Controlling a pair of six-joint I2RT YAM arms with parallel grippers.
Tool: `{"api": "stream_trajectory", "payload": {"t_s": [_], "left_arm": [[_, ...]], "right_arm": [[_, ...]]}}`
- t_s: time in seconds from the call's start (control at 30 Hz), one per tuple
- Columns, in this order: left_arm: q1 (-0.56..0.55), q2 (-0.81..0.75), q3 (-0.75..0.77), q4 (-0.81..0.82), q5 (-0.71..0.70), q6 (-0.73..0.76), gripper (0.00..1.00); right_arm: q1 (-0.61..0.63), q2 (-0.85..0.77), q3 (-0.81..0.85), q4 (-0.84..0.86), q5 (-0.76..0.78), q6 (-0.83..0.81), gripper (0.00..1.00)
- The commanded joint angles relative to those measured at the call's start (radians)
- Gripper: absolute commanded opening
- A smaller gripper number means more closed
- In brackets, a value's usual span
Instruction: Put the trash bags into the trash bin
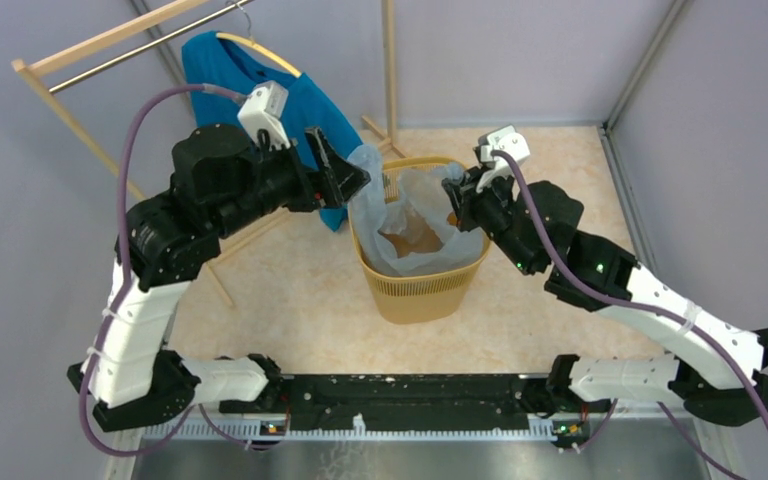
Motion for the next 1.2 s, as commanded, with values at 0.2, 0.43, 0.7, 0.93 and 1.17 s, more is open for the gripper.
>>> {"api": "stream_trajectory", "payload": {"t_s": [0.2,0.43,0.7,0.93,1.17], "left_arm": [[0.002,0.12,-0.002,0.009,0.114,-0.027,0.72],[0.002,0.199,-0.021,0.013,-0.048,0.025,0.67],[0.002,0.213,-0.097,0.083,-0.183,0.084,0.66],[0.002,0.245,-0.127,0.176,-0.244,0.139,0.61],[0.001,0.263,-0.134,0.181,-0.28,0.196,0.32]], "right_arm": [[-0.007,-0.04,-0.041,0.087,-0.032,-0.012,0.0],[-0.007,-0.036,-0.027,0.068,-0.035,-0.003,0.0],[-0.007,-0.02,-0.019,0.069,-0.053,0.007,0.0],[-0.007,-0.005,-0.007,0.057,-0.059,0.018,0.0],[-0.007,-0.012,0.006,0.039,-0.041,0.026,0.0]]}}
